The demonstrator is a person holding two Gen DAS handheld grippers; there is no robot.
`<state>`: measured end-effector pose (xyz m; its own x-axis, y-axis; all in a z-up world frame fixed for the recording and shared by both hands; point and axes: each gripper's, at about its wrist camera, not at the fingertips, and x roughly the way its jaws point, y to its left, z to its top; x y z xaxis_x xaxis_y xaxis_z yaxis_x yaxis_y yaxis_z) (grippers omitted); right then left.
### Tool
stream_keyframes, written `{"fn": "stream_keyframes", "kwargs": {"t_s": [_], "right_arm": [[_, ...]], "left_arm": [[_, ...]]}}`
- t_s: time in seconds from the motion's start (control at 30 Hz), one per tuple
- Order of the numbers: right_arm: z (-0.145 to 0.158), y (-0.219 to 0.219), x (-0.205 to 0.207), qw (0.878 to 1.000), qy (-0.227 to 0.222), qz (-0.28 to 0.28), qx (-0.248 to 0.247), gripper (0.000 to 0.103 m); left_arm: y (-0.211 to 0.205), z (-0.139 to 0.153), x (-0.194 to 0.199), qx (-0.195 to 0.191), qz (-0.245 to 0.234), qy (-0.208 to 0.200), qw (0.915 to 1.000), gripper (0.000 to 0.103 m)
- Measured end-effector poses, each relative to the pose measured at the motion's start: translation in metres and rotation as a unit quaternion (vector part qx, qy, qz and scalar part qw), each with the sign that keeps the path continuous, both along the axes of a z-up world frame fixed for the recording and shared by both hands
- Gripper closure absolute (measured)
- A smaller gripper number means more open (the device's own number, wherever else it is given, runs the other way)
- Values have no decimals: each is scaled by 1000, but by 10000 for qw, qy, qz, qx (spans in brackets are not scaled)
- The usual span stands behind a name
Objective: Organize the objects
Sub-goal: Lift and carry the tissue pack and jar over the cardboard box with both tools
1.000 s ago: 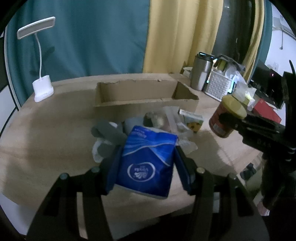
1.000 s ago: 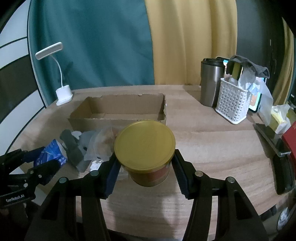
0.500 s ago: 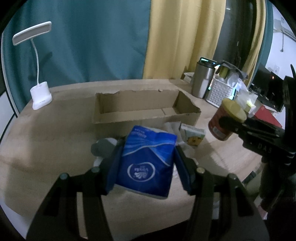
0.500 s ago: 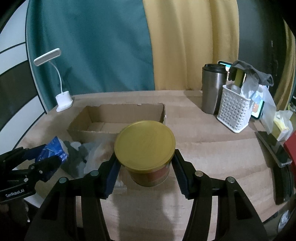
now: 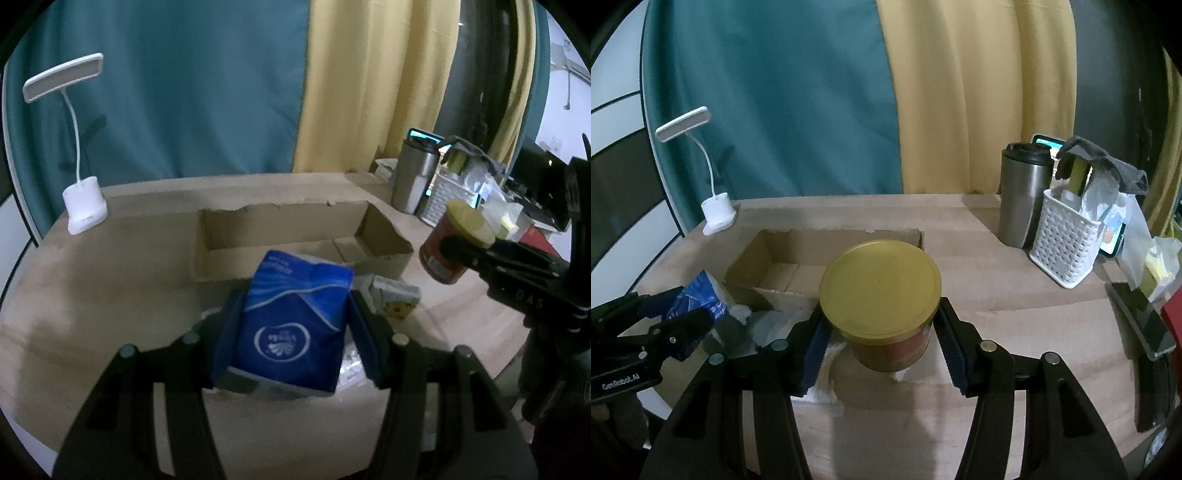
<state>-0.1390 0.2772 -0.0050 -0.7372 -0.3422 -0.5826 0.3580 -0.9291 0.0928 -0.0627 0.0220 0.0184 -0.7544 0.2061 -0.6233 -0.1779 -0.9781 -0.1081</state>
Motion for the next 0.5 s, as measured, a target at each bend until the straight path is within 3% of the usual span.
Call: {"fn": "stream_keyframes", "kwargs": {"t_s": [0.5], "right_arm": [[4,-3,-22,10000,-1,60,43,45]], "left_arm": [[0,4,-26,57,-10,37,10000,46]]}}
